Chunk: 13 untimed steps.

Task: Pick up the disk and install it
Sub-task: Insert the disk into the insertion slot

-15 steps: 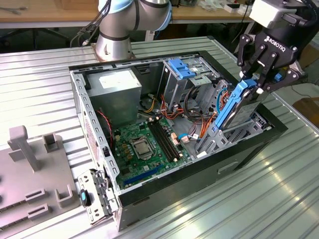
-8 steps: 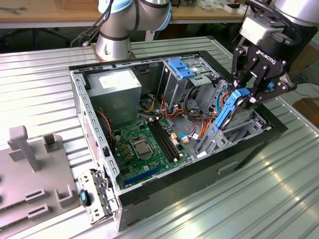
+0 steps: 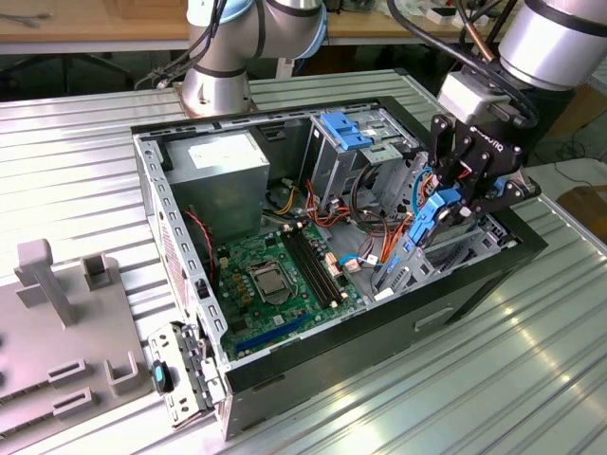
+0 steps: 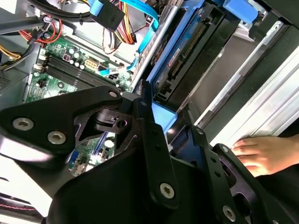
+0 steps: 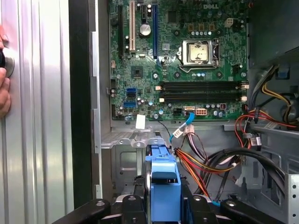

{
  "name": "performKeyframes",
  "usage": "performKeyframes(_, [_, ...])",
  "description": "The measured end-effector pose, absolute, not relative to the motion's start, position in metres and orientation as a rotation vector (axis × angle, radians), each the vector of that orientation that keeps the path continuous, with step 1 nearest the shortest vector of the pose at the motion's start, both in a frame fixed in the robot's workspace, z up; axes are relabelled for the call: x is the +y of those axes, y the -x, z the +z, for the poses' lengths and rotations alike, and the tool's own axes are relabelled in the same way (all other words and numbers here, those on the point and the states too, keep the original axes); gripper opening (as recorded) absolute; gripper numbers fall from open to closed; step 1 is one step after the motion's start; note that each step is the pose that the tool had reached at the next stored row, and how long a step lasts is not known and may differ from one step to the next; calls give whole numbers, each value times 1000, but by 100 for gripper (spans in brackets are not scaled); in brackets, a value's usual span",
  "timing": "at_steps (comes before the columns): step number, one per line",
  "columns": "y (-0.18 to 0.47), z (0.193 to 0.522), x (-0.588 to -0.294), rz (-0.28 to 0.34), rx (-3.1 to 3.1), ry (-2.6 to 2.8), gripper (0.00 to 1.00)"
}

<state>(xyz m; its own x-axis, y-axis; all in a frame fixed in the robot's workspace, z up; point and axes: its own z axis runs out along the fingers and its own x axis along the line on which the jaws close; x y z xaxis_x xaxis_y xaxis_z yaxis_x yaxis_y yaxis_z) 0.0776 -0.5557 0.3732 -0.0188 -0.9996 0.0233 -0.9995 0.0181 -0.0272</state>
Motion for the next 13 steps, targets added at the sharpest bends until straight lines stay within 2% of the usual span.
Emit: performKeyframes(13, [-78,360,-557,-53,2238,2197,37])
